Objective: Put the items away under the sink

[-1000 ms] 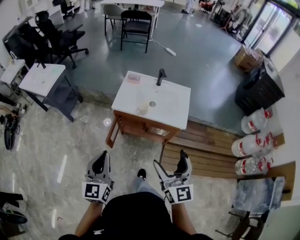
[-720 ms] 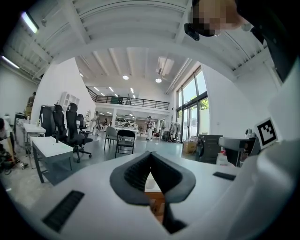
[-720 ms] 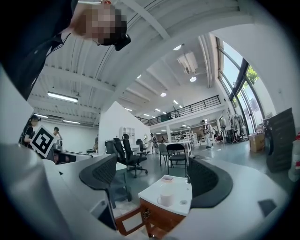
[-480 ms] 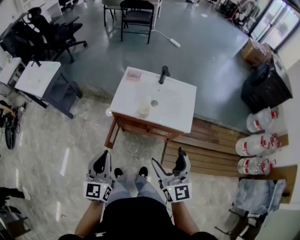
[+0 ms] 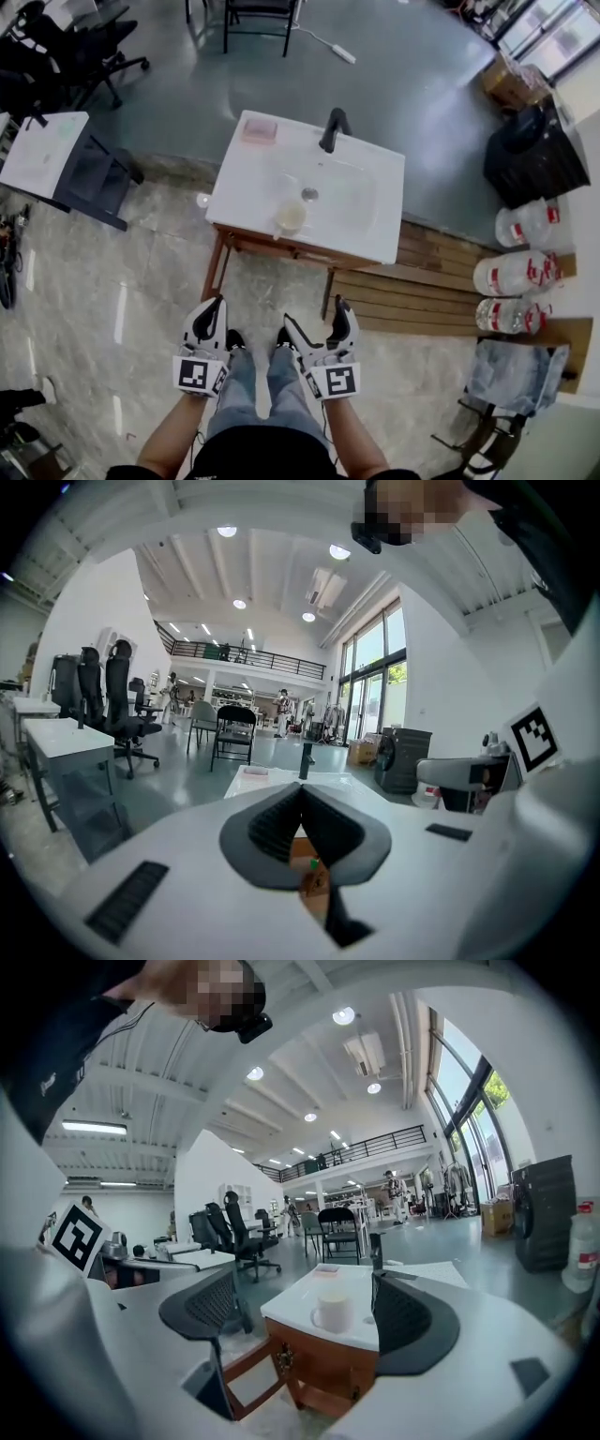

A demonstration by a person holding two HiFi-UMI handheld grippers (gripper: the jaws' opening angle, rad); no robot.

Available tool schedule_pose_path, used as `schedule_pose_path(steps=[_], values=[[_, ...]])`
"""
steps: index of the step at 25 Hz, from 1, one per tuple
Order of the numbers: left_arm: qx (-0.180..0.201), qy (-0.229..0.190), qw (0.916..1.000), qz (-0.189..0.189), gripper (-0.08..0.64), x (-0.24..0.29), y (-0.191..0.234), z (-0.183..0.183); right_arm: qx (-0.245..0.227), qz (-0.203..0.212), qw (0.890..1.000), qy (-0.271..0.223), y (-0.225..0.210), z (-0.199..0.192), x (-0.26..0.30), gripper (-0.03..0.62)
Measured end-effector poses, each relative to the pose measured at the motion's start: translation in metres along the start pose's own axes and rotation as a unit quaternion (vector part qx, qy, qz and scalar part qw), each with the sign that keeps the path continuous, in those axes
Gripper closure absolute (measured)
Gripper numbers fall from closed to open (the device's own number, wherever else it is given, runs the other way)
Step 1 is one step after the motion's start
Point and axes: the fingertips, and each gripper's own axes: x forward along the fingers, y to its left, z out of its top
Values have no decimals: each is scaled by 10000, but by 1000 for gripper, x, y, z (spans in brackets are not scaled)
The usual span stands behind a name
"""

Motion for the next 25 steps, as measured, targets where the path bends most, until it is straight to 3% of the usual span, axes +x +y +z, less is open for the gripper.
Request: schedule_pose_path(steps=[9,18,25], values=[[43,-34,10000,71,552,65,41,-64,59,-125,9996,256,-9,-97,96,137],[-7,230,9996,164,552,91,58,-108,-102,-337,9979,551,-22,-142,176,283],[-38,355,9993,139,552,88,56,-124,-152,-446,9967,662,-28,-150,209,407]])
